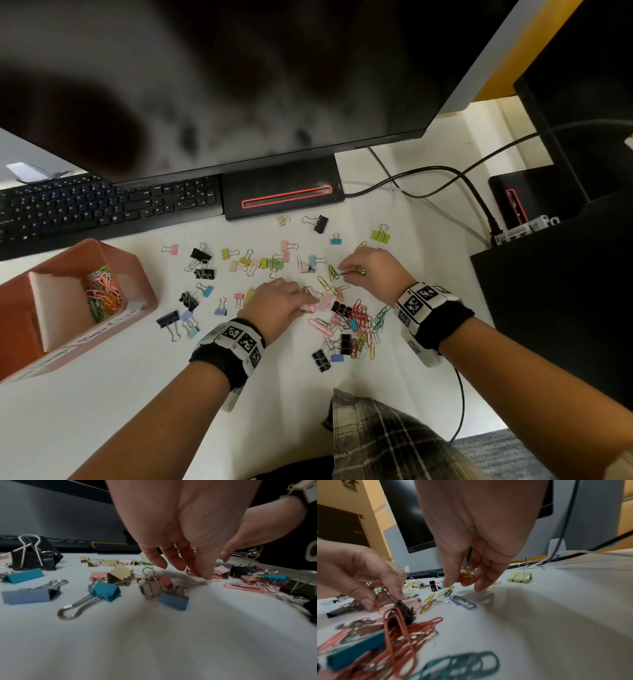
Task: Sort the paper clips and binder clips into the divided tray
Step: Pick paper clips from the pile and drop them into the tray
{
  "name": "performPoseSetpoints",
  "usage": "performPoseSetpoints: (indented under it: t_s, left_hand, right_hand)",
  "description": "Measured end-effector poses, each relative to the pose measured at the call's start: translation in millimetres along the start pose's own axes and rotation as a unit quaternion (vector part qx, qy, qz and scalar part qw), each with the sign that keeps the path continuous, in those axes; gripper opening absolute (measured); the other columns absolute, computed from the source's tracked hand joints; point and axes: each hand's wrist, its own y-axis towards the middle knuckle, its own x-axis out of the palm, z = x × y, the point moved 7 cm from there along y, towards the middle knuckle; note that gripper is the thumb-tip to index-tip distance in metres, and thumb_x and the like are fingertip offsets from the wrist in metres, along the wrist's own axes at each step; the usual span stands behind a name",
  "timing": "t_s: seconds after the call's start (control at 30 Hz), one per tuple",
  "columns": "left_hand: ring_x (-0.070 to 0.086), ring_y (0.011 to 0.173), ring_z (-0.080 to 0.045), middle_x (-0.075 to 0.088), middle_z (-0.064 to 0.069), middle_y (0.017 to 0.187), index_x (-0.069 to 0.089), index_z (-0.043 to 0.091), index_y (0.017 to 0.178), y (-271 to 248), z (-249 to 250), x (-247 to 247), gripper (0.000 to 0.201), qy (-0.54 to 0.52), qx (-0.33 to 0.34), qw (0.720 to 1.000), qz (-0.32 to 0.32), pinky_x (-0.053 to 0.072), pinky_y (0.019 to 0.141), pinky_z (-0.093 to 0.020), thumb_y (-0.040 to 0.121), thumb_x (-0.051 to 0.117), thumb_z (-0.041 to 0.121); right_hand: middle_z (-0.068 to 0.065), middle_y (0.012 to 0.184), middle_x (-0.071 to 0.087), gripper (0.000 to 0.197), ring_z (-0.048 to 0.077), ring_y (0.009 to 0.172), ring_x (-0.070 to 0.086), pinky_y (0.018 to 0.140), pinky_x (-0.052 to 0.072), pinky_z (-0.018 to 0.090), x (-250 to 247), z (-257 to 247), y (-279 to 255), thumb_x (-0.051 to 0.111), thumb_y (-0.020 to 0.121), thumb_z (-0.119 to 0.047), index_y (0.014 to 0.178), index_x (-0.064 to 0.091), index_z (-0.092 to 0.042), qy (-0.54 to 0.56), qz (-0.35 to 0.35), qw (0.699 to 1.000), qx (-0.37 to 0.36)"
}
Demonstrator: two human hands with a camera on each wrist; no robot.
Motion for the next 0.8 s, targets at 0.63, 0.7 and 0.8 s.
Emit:
performPoseSetpoints:
  t_s: [0.63, 0.7, 0.8]
  left_hand:
    - [0.047, 0.09, -0.015, 0.066, 0.006, 0.083, 0.061, 0.022, 0.103, 3, -30, -2, 0.021, -0.085, -0.164, 0.983, 0.019, 0.036, 0.06, -0.02, 0.083, 0.064, 0.026]
    - [0.05, 0.088, -0.018, 0.065, 0.002, 0.084, 0.063, 0.02, 0.099, 5, -29, -5, 0.017, -0.077, -0.156, 0.984, 0.028, 0.04, 0.061, -0.021, 0.083, 0.064, 0.026]
    - [0.051, 0.084, -0.021, 0.06, -0.002, 0.083, 0.066, 0.017, 0.089, 5, -26, -5, 0.01, -0.039, -0.133, 0.99, 0.039, 0.043, 0.074, -0.03, 0.082, 0.065, 0.025]
  right_hand:
    - [0.008, 0.1, 0.067, 0.015, 0.021, 0.091, 0.061, 0.083, 0.047, 0.03, 9, 7, 10, 0.063, 0.085, -0.018, 0.097, 0.068, -0.01, -0.046, -0.045, 0.998, 0.027]
    - [0.007, 0.1, 0.066, 0.017, 0.02, 0.09, 0.06, 0.081, 0.048, 0.027, 4, 12, 5, 0.064, 0.085, -0.018, 0.099, 0.068, -0.01, -0.027, -0.035, 0.998, 0.049]
    - [0.006, 0.098, 0.064, 0.017, 0.016, 0.087, 0.058, 0.08, 0.048, 0.025, -7, 17, -4, 0.065, 0.084, -0.018, 0.099, 0.069, -0.011, 0.003, -0.014, 0.999, 0.052]
